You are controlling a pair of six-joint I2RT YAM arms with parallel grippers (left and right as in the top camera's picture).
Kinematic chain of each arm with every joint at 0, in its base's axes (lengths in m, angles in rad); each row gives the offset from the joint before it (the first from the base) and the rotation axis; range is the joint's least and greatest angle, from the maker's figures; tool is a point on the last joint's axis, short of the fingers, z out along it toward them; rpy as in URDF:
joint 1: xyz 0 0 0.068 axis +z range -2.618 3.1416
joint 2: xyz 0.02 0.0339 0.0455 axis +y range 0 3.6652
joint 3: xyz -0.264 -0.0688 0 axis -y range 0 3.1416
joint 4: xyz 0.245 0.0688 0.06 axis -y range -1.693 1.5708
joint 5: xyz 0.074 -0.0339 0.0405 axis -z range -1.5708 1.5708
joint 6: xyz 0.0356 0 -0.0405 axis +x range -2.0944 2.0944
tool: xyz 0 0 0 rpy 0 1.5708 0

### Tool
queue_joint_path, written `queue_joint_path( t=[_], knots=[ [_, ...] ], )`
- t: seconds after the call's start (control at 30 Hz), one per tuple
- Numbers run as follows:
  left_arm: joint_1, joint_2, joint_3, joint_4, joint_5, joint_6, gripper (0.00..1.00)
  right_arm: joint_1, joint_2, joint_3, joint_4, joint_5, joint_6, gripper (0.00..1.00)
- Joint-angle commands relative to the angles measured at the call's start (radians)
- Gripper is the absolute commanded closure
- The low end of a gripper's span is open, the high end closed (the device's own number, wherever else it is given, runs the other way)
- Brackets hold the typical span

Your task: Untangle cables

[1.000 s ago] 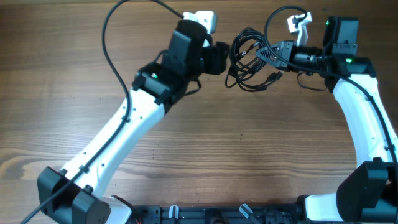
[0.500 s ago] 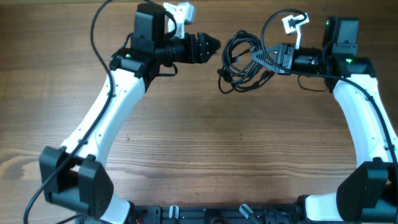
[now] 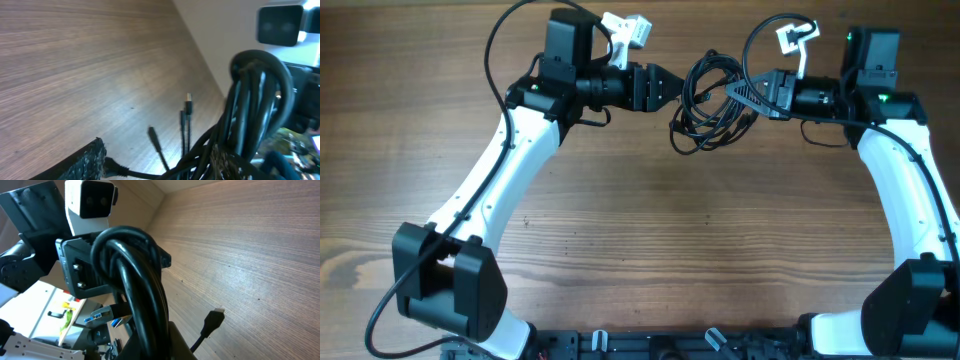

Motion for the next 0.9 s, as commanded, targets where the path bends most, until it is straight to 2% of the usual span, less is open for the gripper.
queue_joint_path(
  t=[0.0,0.23,0.57,0.63,0.77,0.87],
  knots=[
    [0.006,0.008,-0.004,0.007,0.134,0.025,0.3,0.003,-0.012,0.022,0.005,-0.024,-0.016,0.96],
    [0.029,0.008,-0.004,0.011,0.049,0.024,0.36,0.003,-0.012,0.022,-0.012,0.082,0.042,0.96],
    [0.02,0.008,-0.004,0.014,0.049,0.024,0.28,0.003,-0.012,0.022,-0.026,0.082,0.043,0.96],
    [0.003,0.012,-0.004,0.014,0.042,0.024,0.3,0.003,-0.012,0.022,-0.026,0.082,0.043,0.96],
    [-0.037,0.034,-0.004,0.015,-0.061,0.024,0.37,0.003,-0.012,0.022,-0.025,0.082,0.058,0.96],
    [-0.054,0.047,-0.004,0.018,-0.063,0.024,0.4,0.003,-0.012,0.022,-0.025,0.082,0.058,0.96]
  ],
)
